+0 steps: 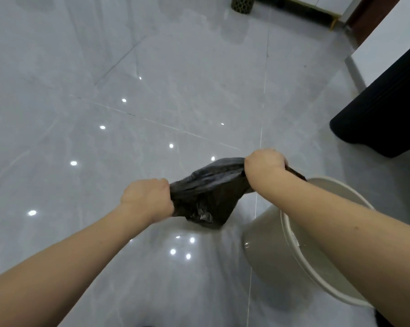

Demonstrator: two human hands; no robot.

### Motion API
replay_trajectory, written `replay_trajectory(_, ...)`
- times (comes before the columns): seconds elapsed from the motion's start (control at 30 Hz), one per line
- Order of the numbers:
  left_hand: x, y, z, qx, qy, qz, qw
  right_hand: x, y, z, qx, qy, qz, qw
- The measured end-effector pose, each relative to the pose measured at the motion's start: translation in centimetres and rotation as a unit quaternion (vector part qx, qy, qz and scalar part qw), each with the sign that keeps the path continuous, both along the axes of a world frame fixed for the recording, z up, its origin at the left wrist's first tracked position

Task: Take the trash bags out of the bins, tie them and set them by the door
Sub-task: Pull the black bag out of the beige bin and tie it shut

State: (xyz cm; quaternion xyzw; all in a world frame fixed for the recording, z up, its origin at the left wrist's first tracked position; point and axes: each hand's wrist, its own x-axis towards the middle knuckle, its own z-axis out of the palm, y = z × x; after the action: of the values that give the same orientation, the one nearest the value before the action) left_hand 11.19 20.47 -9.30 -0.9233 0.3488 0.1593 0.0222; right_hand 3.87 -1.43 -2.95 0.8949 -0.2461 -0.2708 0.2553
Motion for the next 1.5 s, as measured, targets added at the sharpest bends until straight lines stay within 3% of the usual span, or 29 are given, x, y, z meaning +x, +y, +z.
replay_trajectory(0.07,-1.5,0.3,-1.3,0.039,0.111,0.036,0.992,-0.4,0.7,-1.4,0.033,0.013,-0.038,0.999)
replay_trajectory(0.13,-2.2,0.2,-2.2,0.146,0.183,0.026,0.972,-0.9,1.5,-2.6,0.076,0.026,-0.051,0.995)
replay_trajectory(0.23,-2.5,0.4,-3.8,0.314,0.197,-0.04,0.928,-1.5,3.1,-3.6,0.155,0.011,-0.076,0.985)
replay_trajectory(0.33,-1.8,1.0,-5.4,0.358,0.238,-0.017,0.903,-1.7,4.5,-4.2,0.221,-0.045,-0.142,0.964)
replay_trajectory(0.4,-0.8,1.2,-6.1,0.302,0.32,0.071,0.895,-1.8,4.7,-4.0,0.231,-0.028,-0.164,0.959)
replay_trajectory(0.5,1.6,0.6,-6.4,0.136,0.378,0.194,0.895,-2.0,3.9,-2.3,0.133,0.137,-0.088,0.978)
replay_trajectory(0.57,3.2,-0.4,-5.3,0.004,0.424,0.3,0.855,-1.5,2.8,-0.6,0.061,0.211,-0.03,0.975)
replay_trajectory(0.6,3.7,-1.0,-4.1,-0.081,0.43,0.354,0.826,-1.1,2.3,0.4,0.048,0.2,-0.025,0.978)
replay_trajectory(0.67,4.8,-2.1,-1.4,-0.269,0.361,0.408,0.794,-0.1,1.1,2.2,0.046,0.161,-0.044,0.985)
replay_trajectory(0.77,5.1,-2.5,1.1,-0.486,0.155,0.347,0.787,1.4,-0.4,3.1,0.066,0.076,-0.06,0.993)
replay_trajectory(0.87,4.2,-1.2,0.7,-0.56,0.042,0.302,0.77,2.9,-1.0,1.7,0.133,-0.033,-0.102,0.985)
replay_trajectory(0.93,3.3,0.3,-1.4,-0.518,0.019,0.31,0.797,3.2,-0.5,0.3,0.219,-0.045,-0.164,0.961)
replay_trajectory(1.0,2.5,2.4,-5.1,-0.377,0.027,0.319,0.869,2.3,0.6,-1.4,0.347,-0.03,-0.246,0.904)
replay_trajectory(1.03,1.9,3.4,-7.0,-0.269,0.054,0.303,0.913,1.6,1.3,-2.2,0.414,-0.029,-0.305,0.857)
replay_trajectory(1.07,1.2,4.3,-8.5,-0.144,0.091,0.271,0.947,0.7,1.9,-3.0,0.481,-0.031,-0.366,0.796)
replay_trajectory(1.13,-0.7,5.4,-10.7,0.052,0.138,0.199,0.969,-0.8,2.7,-4.9,0.603,-0.072,-0.451,0.654)
replay_trajectory(1.23,-3.2,5.0,-12.3,0.124,0.13,0.106,0.978,-1.3,3.2,-6.4,0.718,-0.233,-0.489,0.437)
replay_trajectory(1.33,-5.1,2.6,-11.8,0.115,0.107,0.014,0.988,-1.0,3.0,-5.8,0.737,-0.38,-0.483,0.282)
replay_trajectory(1.4,-5.9,1.1,-11.0,0.11,0.096,-0.025,0.989,-0.9,2.7,-5.3,0.721,-0.44,-0.478,0.239)
replay_trajectory(1.5,-6.8,-0.1,-10.4,0.105,0.092,-0.051,0.989,-1.0,2.9,-5.2,0.702,-0.489,-0.454,0.247)
